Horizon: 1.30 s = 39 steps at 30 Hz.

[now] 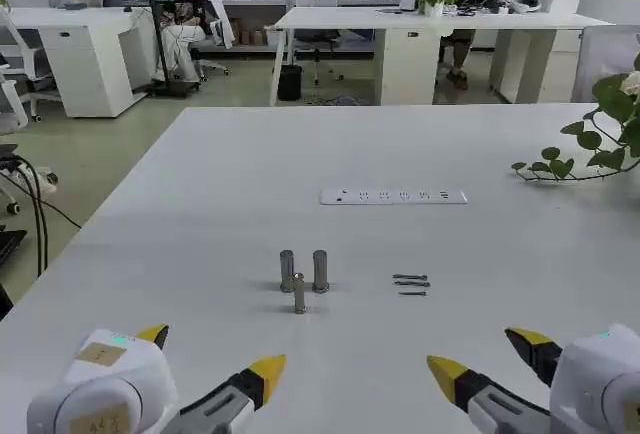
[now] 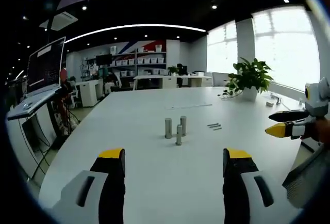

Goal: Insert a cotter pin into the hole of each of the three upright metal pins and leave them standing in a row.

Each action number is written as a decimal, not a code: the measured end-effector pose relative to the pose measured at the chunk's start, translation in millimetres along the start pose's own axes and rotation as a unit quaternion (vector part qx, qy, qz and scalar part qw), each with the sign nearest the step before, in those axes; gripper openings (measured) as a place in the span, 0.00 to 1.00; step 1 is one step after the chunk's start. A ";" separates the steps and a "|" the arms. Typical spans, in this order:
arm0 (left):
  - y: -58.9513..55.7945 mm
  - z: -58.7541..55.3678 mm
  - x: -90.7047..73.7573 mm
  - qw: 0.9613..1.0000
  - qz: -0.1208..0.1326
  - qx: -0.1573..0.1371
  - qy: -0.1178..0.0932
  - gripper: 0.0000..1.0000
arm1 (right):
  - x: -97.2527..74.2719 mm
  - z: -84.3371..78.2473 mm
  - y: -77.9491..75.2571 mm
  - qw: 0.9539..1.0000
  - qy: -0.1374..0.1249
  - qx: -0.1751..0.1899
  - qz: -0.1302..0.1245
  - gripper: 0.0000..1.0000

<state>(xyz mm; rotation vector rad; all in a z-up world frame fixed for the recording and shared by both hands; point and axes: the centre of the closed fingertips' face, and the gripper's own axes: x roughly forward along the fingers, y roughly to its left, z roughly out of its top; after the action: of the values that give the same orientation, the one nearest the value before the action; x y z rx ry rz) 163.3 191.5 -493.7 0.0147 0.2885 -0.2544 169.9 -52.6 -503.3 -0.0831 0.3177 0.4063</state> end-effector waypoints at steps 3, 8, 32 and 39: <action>0.2 0.2 0.2 1.000 0.000 0.001 -0.001 0.76 | 0.0 0.2 0.3 1.000 0.000 -0.001 0.001 0.53; 0.2 0.3 0.1 1.000 0.001 0.001 0.000 0.76 | -0.4 3.0 1.0 1.000 -0.008 0.003 0.003 0.53; -1.0 0.0 -0.2 1.000 0.000 0.007 0.000 0.76 | 0.0 1.4 -3.5 1.000 -0.004 -0.003 -0.007 0.56; 0.4 0.4 -0.5 1.000 0.001 0.006 -0.001 0.76 | -0.1 1.7 -1.7 1.000 -0.004 -0.004 -0.006 0.58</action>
<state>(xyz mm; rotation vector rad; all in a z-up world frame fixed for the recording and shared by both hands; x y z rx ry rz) 163.1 192.0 -493.2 0.0275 0.2856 -0.2541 171.0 -54.0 -501.6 -0.0918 0.3065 0.3952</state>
